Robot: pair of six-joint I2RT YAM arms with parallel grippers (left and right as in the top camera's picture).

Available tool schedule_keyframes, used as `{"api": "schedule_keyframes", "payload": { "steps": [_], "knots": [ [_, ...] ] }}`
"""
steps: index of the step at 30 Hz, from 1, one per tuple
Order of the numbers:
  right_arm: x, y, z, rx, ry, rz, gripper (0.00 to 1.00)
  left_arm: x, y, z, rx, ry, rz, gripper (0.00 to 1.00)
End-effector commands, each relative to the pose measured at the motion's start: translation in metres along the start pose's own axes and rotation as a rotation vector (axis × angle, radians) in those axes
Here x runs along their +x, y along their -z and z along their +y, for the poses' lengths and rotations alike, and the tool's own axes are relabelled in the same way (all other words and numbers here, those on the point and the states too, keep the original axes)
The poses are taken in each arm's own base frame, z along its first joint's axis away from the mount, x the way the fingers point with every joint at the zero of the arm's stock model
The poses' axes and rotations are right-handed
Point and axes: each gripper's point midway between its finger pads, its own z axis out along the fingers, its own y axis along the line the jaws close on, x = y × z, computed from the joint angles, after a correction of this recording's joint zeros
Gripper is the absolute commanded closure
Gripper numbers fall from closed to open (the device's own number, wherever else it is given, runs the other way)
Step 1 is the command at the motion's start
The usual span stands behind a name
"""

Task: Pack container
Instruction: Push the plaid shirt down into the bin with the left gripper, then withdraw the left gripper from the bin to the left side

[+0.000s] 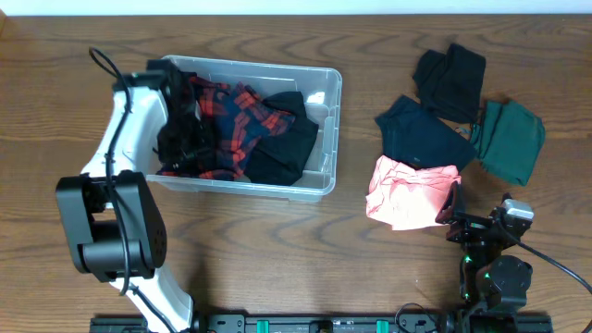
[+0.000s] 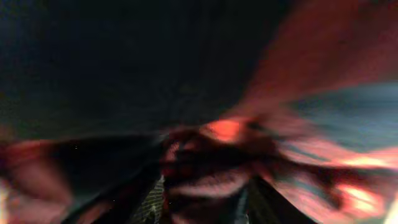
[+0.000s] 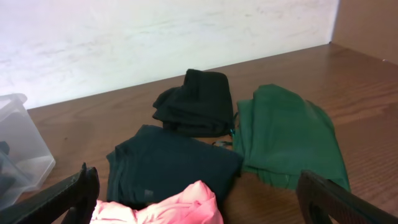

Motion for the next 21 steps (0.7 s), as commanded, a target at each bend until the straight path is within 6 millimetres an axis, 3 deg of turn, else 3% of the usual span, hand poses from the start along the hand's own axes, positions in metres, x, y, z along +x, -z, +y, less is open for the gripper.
{"api": "schedule_keyframes", "payload": {
  "steps": [1, 4, 5, 8, 11, 14, 15, 18, 20, 21],
  "knots": [
    [0.001, 0.000, -0.002, 0.007, 0.013, 0.001, 0.01, -0.022, 0.054, -0.013, 0.031, 0.011, -0.125, 0.55],
    [0.001, 0.000, -0.002, 0.007, 0.013, 0.001, 0.01, -0.029, 0.102, -0.020, 0.034, 0.005, -0.225, 0.55],
    [0.001, 0.000, -0.002, 0.007, 0.013, 0.002, 0.01, -0.031, 0.116, -0.017, 0.018, 0.025, -0.266, 0.49],
    [0.001, 0.000, -0.002, 0.007, 0.013, 0.002, 0.01, -0.035, 0.162, 0.003, -0.048, 0.146, -0.408, 0.47],
    [0.001, 0.000, -0.002, 0.007, 0.013, 0.001, 0.01, -0.025, 0.204, 0.040, -0.131, 0.312, -0.547, 0.46],
    [0.001, 0.000, -0.002, 0.007, 0.013, 0.002, 0.01, -0.002, 0.247, 0.084, -0.237, 0.441, -0.681, 0.44],
    [0.001, 0.000, -0.002, 0.007, 0.013, 0.001, 0.01, 0.006, 0.259, 0.094, -0.263, 0.467, -0.715, 0.39],
    [0.001, 0.000, -0.002, 0.007, 0.013, 0.002, 0.01, 0.031, 0.287, 0.126, -0.360, 0.534, -0.791, 0.37],
    [0.001, 0.000, -0.002, 0.007, 0.013, 0.001, 0.01, 0.045, 0.300, 0.143, -0.401, 0.589, -0.826, 0.27],
    [0.001, 0.000, -0.002, 0.007, 0.013, 0.001, 0.01, 0.050, 0.303, 0.149, -0.411, 0.608, -0.834, 0.07]
  ]
}}
